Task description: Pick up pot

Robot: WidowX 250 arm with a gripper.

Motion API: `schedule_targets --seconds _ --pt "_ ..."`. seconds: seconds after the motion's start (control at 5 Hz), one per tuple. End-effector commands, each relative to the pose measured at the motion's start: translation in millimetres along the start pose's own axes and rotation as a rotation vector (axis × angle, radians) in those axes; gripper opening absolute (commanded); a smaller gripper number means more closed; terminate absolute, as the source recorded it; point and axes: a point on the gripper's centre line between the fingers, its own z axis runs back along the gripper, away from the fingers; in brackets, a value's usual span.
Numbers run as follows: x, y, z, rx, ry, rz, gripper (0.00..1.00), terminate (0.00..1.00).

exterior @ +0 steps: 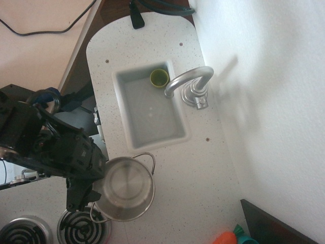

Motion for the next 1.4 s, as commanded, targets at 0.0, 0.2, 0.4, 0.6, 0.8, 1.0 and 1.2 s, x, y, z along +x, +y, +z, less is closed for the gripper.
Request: schedule_targets --seconds 0.0,0.2,0.4,0.6,0.8,1.0,1.2 --pt "0.0 0.0 0.0 0.0 0.0 0.0 1.0 0.0" --pt "8.1 10.9 -24.5 0.228 -0.045 0.195 1.0 0.0" --pt "13.7 31.6 -54.5 0.303 -0.002 0.229 1.0 0.0" --pt "12.8 44.8 -62.0 0.344 0.0 0.234 1.0 0.0" --pt "-4.1 53.6 -72.3 0.339 -0.008 0.216 1.0 0.0" --pt "-16.1 59.0 -71.7 0.284 -0.057 0.211 1.0 0.0" --pt "-19.7 60.9 -78.4 0.233 -0.112 0.222 1.0 0.0"
